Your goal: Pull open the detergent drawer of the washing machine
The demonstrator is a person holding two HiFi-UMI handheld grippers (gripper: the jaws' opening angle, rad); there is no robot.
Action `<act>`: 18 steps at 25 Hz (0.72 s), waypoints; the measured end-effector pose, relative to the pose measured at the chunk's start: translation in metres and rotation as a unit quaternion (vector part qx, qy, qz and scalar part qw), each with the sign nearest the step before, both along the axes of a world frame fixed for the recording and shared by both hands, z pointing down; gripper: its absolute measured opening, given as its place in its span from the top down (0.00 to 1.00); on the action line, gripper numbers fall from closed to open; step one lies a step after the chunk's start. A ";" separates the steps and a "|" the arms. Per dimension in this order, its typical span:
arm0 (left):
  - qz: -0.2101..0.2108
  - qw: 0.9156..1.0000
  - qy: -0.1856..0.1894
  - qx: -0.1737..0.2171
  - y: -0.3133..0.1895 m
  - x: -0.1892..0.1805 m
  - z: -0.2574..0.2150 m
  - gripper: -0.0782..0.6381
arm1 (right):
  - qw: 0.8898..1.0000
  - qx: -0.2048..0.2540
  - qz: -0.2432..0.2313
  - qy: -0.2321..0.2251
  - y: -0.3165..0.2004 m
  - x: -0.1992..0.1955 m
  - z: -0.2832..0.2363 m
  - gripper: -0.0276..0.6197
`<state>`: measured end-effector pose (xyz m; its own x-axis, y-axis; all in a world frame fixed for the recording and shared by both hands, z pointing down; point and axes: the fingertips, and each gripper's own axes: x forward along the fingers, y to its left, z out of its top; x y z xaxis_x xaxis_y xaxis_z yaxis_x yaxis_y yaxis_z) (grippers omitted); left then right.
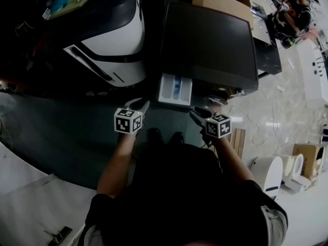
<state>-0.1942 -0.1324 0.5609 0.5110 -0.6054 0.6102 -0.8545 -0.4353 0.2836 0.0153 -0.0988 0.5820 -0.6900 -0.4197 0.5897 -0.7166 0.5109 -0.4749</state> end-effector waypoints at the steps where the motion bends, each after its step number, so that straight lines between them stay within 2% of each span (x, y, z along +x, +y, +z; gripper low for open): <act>1: -0.001 1.000 -0.003 0.007 -0.001 0.001 -0.005 0.77 | 1.000 0.006 -0.006 -0.004 -0.004 0.000 -0.005 0.76; 9: 0.011 0.999 -0.013 0.050 -0.010 0.029 -0.052 0.77 | 0.995 0.068 -0.061 -0.035 -0.016 -0.014 -0.059 0.77; 18: 0.020 0.990 -0.015 0.136 -0.045 0.044 -0.136 0.79 | 0.984 0.169 -0.027 -0.053 -0.057 -0.011 -0.145 0.81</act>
